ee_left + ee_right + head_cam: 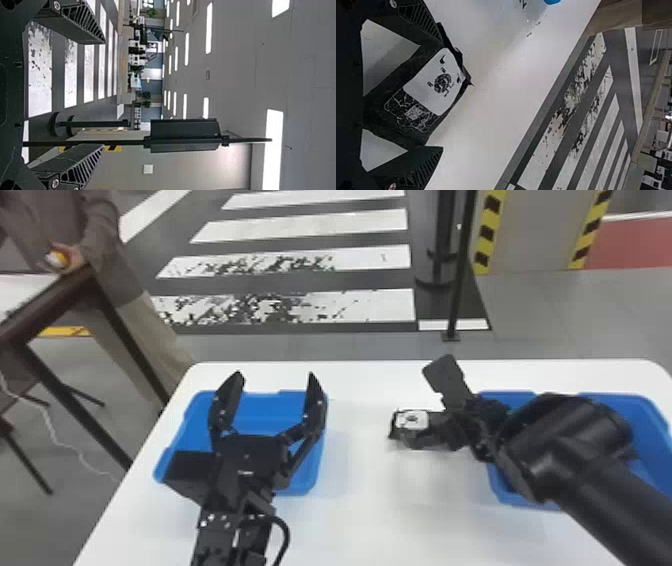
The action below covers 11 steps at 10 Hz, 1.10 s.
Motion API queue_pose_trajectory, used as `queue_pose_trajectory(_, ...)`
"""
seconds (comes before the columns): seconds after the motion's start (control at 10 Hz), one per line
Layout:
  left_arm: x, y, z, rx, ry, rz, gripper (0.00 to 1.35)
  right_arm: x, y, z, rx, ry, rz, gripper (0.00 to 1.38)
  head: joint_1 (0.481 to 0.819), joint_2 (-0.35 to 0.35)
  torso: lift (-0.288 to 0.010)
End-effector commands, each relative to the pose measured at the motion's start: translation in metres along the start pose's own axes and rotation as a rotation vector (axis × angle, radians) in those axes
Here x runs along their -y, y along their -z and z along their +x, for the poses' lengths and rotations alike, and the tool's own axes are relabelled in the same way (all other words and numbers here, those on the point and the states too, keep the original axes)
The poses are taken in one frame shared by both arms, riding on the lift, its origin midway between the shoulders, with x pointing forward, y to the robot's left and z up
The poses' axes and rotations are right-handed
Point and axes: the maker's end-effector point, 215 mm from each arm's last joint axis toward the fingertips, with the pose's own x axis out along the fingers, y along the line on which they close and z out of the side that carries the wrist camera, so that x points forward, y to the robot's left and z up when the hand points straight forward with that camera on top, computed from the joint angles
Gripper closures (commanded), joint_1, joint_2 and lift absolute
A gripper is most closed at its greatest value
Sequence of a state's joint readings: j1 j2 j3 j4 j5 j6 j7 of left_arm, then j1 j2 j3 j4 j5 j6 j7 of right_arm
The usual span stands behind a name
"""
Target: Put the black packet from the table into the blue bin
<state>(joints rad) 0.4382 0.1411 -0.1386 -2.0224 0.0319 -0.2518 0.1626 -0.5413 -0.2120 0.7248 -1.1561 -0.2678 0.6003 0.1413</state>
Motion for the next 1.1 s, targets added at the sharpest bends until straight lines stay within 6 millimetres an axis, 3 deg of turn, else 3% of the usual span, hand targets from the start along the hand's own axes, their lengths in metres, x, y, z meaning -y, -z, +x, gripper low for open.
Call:
queue_pose_trajectory(0.0, 0.002, 0.0, 0.001, 0.003, 0.004, -0.002, 0.09, 0.0, 0.013, 0.003, -0.029, -0.005, 0.008, 0.06, 0.695, 0.161, -0.11)
queue_pose_trajectory(0.4, 0.008, 0.003, 0.005, 0.004, 0.012, -0.009, 0.09, 0.0, 0.016, 0.007, -0.029, -0.025, 0.022, 0.09, 0.695, 0.148, -0.11)
queue_pose_trajectory(0.5, 0.007, 0.003, 0.005, 0.006, 0.012, -0.009, 0.09, -0.001, 0.02, 0.008, -0.038, -0.029, 0.024, 0.2, 0.695, 0.147, -0.11)
queue_pose_trajectory(0.6, 0.007, 0.003, 0.005, 0.006, 0.011, -0.01, 0.09, -0.002, 0.022, 0.008, -0.043, -0.034, 0.032, 0.49, 0.695, 0.145, -0.11)
queue_pose_trajectory(0.7, 0.007, 0.004, 0.005, 0.003, 0.011, -0.011, 0.09, -0.003, 0.024, 0.009, -0.047, -0.036, 0.04, 0.67, 0.695, 0.145, -0.11)
queue_pose_trajectory(0.8, 0.006, 0.004, 0.005, 0.004, 0.01, -0.009, 0.09, -0.005, 0.022, 0.008, -0.044, -0.041, 0.046, 0.74, 0.695, 0.145, -0.11)
queue_pose_trajectory(0.9, 0.006, 0.004, 0.005, 0.004, 0.01, -0.009, 0.09, -0.009, 0.023, 0.009, -0.043, -0.051, 0.063, 0.9, 0.695, 0.146, -0.11)
queue_pose_trajectory(1.0, 0.006, 0.003, 0.005, 0.006, 0.01, -0.01, 0.09, -0.009, 0.026, 0.008, -0.053, -0.05, 0.067, 0.89, 0.695, 0.148, -0.11)
